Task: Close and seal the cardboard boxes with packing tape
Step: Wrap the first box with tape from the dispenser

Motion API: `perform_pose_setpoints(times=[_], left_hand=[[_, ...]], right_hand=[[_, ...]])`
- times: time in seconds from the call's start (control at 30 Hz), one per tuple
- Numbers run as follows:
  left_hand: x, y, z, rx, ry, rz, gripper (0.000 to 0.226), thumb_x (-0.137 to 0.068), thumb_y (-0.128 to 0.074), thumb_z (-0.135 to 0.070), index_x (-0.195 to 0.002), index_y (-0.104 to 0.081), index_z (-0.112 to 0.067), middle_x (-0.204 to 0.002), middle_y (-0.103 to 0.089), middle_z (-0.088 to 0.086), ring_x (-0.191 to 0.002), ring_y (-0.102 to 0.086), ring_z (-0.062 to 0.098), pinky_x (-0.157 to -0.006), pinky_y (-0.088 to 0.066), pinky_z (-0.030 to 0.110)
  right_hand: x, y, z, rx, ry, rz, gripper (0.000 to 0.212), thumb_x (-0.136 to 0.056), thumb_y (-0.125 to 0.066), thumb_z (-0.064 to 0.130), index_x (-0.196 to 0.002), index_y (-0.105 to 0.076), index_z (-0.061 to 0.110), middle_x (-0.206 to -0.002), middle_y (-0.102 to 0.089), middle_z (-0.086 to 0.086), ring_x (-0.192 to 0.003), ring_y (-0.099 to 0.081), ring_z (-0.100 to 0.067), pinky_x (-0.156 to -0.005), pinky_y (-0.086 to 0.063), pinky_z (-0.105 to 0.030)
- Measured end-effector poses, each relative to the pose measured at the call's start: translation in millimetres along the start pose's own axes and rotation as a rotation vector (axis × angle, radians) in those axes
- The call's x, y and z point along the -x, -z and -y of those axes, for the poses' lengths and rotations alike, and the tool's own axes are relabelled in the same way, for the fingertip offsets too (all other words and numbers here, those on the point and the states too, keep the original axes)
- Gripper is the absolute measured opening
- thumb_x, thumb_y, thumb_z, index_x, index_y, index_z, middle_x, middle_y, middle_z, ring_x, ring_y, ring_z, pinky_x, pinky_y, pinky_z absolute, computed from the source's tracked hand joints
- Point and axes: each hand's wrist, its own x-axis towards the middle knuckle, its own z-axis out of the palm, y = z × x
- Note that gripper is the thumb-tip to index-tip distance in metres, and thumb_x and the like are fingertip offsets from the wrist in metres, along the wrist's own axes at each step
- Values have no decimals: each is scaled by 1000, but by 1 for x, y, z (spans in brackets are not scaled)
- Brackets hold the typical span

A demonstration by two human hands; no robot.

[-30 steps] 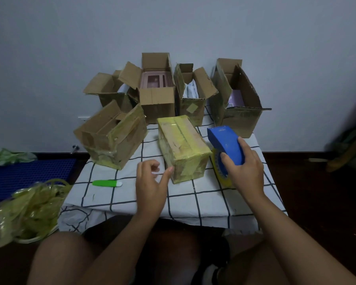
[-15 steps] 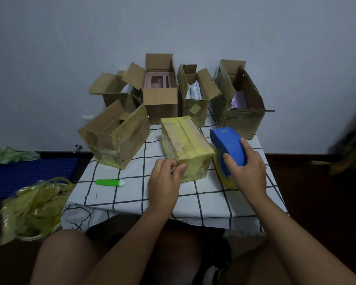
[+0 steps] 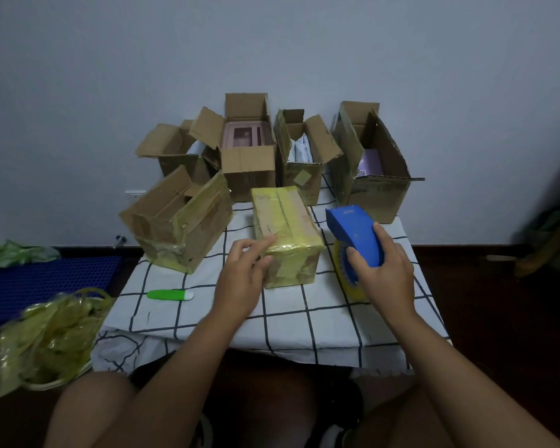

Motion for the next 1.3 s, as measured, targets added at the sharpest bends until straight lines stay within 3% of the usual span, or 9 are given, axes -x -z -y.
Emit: perform_pose_setpoints(times=[0.1,0.2,0.3,0.43,0.53,0.77,0.97,1.1,1.3], left_hand=[[-11,9,8,-12,-59,20,33,-95,-60,-11,-125,-65,-24,-105,-54,-4,-92,-56,10,-78,-51,31],[-14,22,12,-48,-147,40,30,-91,-59,-15,-120,-68,-16,-99,-55,-3,-87,-53,6,-75,-47,23],[-14,32,14,-72,-195,149,30,-92,-59,-19,-121,-66,-18,-101,-54,-6,-91,-54,2,-79,-42,8],[-14,34,7,-72,-167,171,29,-92,-67,-20,-121,-68,-21,-93,-51,-14,-86,-53,-3,-74,-40,5],[-15,35,2,-200,-215,148,31,-91,-60,-25,-119,-69,-17,-79,-48,-17,-75,-50,1,-64,-34,10],[-5,27,-4,-290,-216,111,30,-92,-54,-19,-117,-67,-10,-94,-67,4,-83,-64,25,-66,-49,32],[-7,32,-2,-306,-214,133,27,-93,-55,-23,-113,-67,-10,-91,-63,1,-79,-59,19,-65,-44,28],[-15,33,-11,-399,-283,122,26,-88,-70,-33,-101,-68,-11,-99,-55,2,-87,-51,18,-69,-44,29],[-17,24,-12,-448,-418,97,32,-93,-47,-34,-108,-71,-18,-92,-59,2,-85,-51,22,-64,-43,28]], right_hand=[[0,0,-1,0,11,-6,70,-88,-67,46,-149,-37,30,-109,-47,2,-100,-50,-18,-84,-48,-39],[0,-1,-1,0,6,-6,70,-88,-67,46,-150,-37,30,-110,-46,3,-101,-50,-18,-84,-48,-39],[-1,-2,-2,4,7,-10,70,-88,-67,46,-150,-37,30,-110,-46,3,-101,-49,-17,-84,-47,-38],[-1,-2,-2,0,4,-14,70,-89,-67,46,-150,-37,29,-109,-46,3,-100,-48,-17,-81,-43,-34],[1,-2,-2,-10,3,-13,70,-89,-66,45,-150,-37,30,-108,-47,2,-99,-48,-17,-81,-42,-34],[2,-2,-2,-17,-4,-16,70,-89,-67,44,-151,-37,30,-107,-45,3,-98,-47,-16,-80,-41,-33],[0,-2,-3,-14,4,-20,71,-88,-67,44,-151,-37,30,-107,-46,2,-97,-49,-17,-80,-44,-34],[0,-3,-2,-21,6,-23,71,-88,-67,45,-151,-37,30,-107,-46,2,-98,-49,-17,-80,-45,-35],[2,-2,-2,-22,2,-28,70,-89,-67,45,-150,-37,30,-108,-46,3,-98,-49,-17,-82,-47,-36]])
